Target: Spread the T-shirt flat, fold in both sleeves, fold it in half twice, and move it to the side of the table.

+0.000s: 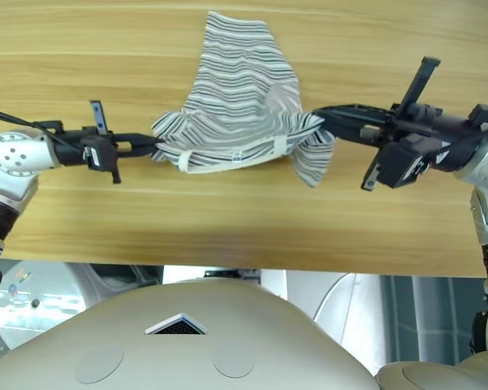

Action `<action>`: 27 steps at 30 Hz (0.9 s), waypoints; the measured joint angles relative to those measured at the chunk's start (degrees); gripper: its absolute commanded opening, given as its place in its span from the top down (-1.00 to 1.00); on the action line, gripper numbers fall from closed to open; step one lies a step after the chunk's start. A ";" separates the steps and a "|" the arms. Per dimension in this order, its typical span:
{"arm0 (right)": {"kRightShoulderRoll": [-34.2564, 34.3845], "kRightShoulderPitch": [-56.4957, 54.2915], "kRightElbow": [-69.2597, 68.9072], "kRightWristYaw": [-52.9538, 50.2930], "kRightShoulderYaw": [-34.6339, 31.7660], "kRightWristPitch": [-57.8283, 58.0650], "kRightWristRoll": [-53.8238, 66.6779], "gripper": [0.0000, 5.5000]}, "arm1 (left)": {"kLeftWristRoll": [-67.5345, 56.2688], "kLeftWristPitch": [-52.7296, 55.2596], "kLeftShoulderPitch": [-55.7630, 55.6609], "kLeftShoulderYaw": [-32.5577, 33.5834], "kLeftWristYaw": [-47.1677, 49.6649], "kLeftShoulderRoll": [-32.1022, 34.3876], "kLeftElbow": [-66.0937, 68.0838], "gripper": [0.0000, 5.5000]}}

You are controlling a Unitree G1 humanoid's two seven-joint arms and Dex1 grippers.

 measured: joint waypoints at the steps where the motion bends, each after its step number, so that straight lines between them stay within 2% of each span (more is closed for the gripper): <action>1: 0.39 0.27 0.04 0.47 0.43 0.00 -1.47 1.00 | 0.52 0.41 0.19 1.07 -0.42 0.46 -0.30 0.99; 7: 6.39 1.12 6.57 1.31 8.54 -0.12 -15.05 1.00 | 1.24 2.31 3.92 8.02 -3.78 4.90 -6.76 0.99; 9: 6.21 3.51 3.87 3.13 8.30 -1.11 -7.75 1.00 | -2.67 3.19 6.11 9.54 -5.86 5.91 -10.68 0.99; 12: 4.27 8.20 -2.63 7.61 4.21 -2.62 9.27 1.00 | -21.82 7.25 13.09 15.70 -11.82 7.74 -24.04 0.99; 14: 4.26 10.50 -5.77 10.94 0.65 -2.17 18.36 1.00 | -33.92 11.41 16.98 21.46 -15.34 7.86 -31.19 0.99; 17: 4.24 12.88 -9.49 16.94 -5.97 0.25 30.91 1.00 | -55.07 22.65 21.65 34.20 -22.11 7.84 -40.84 0.99; 18: 4.14 12.26 -9.88 18.87 -7.62 1.25 32.60 1.00 | -60.11 26.50 22.55 38.85 -25.03 8.20 -43.94 0.99; 19: 4.04 9.61 -8.20 19.82 -7.65 2.16 29.57 1.00 | -59.35 28.60 21.75 40.93 -26.78 9.78 -45.56 0.99; 23: 6.63 2.65 1.95 19.66 -2.39 4.90 13.64 1.00 | -34.54 32.66 12.46 29.78 -24.73 8.23 -37.01 0.99; 27: 10.82 -15.46 15.29 15.31 2.14 11.22 1.14 1.00 | -15.62 33.40 -7.59 19.62 -25.90 0.60 -12.44 0.99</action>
